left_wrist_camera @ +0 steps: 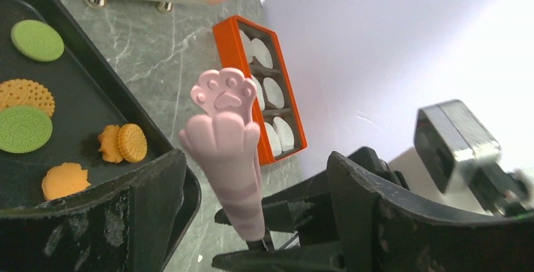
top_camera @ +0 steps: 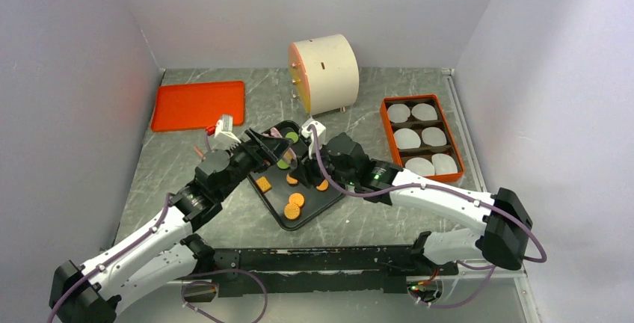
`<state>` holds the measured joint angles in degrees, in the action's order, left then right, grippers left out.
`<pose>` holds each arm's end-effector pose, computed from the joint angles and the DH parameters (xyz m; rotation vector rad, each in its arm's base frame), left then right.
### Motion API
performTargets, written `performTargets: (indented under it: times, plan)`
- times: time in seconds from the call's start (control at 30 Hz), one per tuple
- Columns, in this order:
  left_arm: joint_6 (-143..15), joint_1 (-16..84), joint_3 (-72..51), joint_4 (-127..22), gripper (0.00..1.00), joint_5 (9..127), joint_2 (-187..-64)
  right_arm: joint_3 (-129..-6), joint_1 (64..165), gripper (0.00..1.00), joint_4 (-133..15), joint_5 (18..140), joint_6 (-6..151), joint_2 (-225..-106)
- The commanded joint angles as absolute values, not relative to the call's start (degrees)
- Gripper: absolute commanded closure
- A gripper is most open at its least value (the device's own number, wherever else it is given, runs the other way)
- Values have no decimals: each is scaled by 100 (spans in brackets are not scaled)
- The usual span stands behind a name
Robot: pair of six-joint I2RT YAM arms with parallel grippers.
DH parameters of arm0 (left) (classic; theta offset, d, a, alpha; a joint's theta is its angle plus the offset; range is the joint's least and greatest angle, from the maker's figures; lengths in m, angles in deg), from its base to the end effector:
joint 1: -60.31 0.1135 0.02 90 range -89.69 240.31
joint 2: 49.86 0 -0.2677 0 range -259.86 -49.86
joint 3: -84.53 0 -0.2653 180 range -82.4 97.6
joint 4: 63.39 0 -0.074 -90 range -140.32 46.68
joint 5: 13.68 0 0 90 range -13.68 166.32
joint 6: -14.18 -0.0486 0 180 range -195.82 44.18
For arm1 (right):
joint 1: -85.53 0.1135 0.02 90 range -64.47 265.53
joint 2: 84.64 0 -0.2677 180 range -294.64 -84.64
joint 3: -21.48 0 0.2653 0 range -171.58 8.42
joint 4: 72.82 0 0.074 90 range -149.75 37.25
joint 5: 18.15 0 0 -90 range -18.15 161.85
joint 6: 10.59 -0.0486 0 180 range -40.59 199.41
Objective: Pack the cookies
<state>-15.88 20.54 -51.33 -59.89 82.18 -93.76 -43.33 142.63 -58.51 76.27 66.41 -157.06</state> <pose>0.1681 -0.1334 0.2933 -0.3961 1.7361 -1.2257 0.1683 0.2671 0.2878 -0.8219 1.8864 0.8630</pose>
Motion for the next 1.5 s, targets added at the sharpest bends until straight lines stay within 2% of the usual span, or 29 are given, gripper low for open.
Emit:
performTargets:
  times: [0.0, 0.27, 0.47, 0.67, 0.8, 1.03, 1.2, 1.37, 1.47]
  plan:
    - [-1243, 2076, -5153, -6187, 15, 8179, -9606, -4771, 14477, 65, -5789, 7069, 6848, -15837]
    - [-754, 2070, -5464, -6324, 35, 8338, -9656, -4836, 14595, 65, -5786, 6812, 6776, -15888]
    - [-656, 2076, -5683, -6491, 33, 8432, -9444, -4861, 14604, 65, -5720, 6765, 6728, -15911]
    - [-754, 2067, -5706, -7156, 33, 8064, -9790, -4889, 14614, 65, -5751, 6867, 6693, -15956]
    - [-797, 2067, -5684, -7308, 37, 8063, -9928, -4881, 14616, 65, -5747, 6884, 6651, -15961]
    - [-588, 2069, -5934, -7470, 60, 8413, -9914, -4821, 14618, 63, -5814, 7026, 6656, -15970]
    - [-234, 2067, -6054, -7645, 84, 8294, -10040, -4778, 14635, 61, -5877, 7035, 6666, -15923]
    - [-1, 2068, -6190, -7894, 94, 8128, -10104, -4823, 14628, 57, -5884, 7034, 6690, -15942]
    - [-24, 2067, -6163, -7941, 95, 8055, -10103, -4874, 14628, 56, -5839, 7070, 6701, -15962]
